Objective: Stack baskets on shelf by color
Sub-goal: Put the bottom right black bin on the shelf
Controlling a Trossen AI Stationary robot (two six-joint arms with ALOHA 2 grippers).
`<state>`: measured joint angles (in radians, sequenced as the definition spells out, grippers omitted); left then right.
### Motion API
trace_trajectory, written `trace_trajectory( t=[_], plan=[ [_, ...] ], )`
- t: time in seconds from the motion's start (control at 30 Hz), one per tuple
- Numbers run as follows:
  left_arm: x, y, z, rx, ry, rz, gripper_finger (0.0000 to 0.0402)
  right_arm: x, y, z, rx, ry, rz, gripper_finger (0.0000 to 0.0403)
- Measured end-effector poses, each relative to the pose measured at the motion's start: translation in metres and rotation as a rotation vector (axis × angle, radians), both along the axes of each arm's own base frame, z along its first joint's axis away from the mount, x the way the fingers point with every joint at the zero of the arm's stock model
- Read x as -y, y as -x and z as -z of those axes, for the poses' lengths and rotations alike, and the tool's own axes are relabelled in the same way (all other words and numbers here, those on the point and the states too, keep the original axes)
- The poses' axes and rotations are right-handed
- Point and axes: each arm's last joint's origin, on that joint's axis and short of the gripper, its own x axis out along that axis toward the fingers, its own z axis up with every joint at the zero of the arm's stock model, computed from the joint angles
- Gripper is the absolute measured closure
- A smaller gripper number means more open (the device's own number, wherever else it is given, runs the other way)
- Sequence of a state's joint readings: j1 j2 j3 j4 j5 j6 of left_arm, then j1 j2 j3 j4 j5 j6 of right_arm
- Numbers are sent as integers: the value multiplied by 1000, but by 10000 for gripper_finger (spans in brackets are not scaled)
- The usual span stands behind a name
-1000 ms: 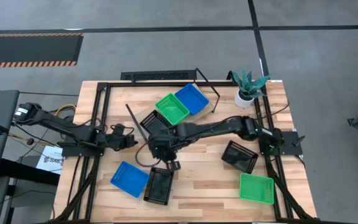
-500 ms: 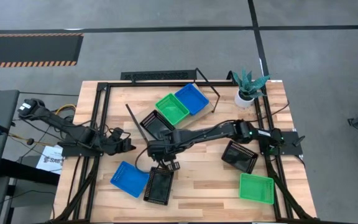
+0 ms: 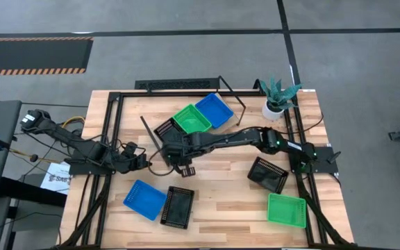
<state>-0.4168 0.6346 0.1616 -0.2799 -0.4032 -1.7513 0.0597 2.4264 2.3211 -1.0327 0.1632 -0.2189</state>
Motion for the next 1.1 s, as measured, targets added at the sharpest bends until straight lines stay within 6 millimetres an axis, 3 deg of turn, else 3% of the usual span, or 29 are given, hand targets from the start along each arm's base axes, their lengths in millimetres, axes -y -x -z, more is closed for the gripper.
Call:
trace_trajectory(
  t=[0.2, 0.33, 0.5, 0.67, 0.87, 1.1],
  plan=[
    [-1, 0, 0, 6, -13, -16, 401, 8, 0, 0, 1, -2, 15, 287],
    [-1, -1, -1, 19, -8, -35, 401, 1, 10, -14, -28, -2, -1, 287],
    [-4, -7, -24, 131, -148, -175, 401, -4, 36, -68, 28, -14, 0, 287],
    [-12, -11, -48, 224, -397, -417, 402, 6, 69, -133, 177, -60, 83, 287],
    [-18, -14, -39, 124, -409, -428, 401, 14, 110, -193, 337, -113, 154, 287],
    [-20, -19, -23, 32, -404, -489, 401, 9, 140, -225, 420, -144, 160, 287]
  ],
)
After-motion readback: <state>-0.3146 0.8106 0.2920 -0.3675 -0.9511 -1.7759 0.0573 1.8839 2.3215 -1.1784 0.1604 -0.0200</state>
